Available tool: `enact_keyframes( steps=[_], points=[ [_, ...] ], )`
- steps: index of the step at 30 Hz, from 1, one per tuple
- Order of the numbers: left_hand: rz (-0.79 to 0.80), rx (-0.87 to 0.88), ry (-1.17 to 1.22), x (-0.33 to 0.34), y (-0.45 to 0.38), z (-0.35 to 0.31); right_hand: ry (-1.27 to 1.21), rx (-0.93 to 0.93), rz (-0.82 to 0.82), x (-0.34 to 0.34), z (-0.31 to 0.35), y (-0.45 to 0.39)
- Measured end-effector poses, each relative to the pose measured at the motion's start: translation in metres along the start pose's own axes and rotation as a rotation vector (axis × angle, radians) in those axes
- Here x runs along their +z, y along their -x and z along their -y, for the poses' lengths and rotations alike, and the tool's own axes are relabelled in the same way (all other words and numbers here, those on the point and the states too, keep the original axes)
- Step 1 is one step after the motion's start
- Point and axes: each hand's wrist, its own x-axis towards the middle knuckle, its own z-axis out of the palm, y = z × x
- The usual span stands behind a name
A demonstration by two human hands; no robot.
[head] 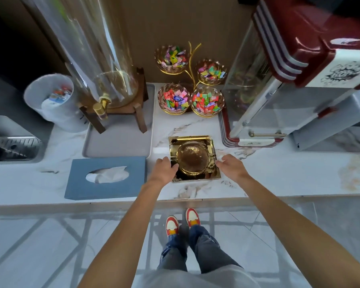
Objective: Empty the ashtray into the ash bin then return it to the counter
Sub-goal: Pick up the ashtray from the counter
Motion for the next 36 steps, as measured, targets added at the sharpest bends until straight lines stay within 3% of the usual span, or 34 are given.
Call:
enact_keyframes(
  steps=[6,14,20,31,36],
  points=[
    [0.035,-0.065,0.11,0.008,-0.032,-0.014,0.061,0.038,0.091,0.007,0.012,-0.043],
    [0.04,-0.171,0.025,0.008,-0.075,-0.029,0.356,-0.146,0.106,0.012,0.012,-0.076],
    [0.019,-0.159,-0.083,0.009,-0.083,-0.03,0.375,-0.135,0.093,0.014,0.015,-0.084],
    [0.11,-0.179,0.029,0.0,-0.083,-0.018,0.374,-0.008,0.178,0.014,0.027,-0.089],
    [0.108,-0.179,-0.03,0.0,-0.079,-0.02,0.43,-0.045,0.186,0.015,0.031,-0.088]
  ],
)
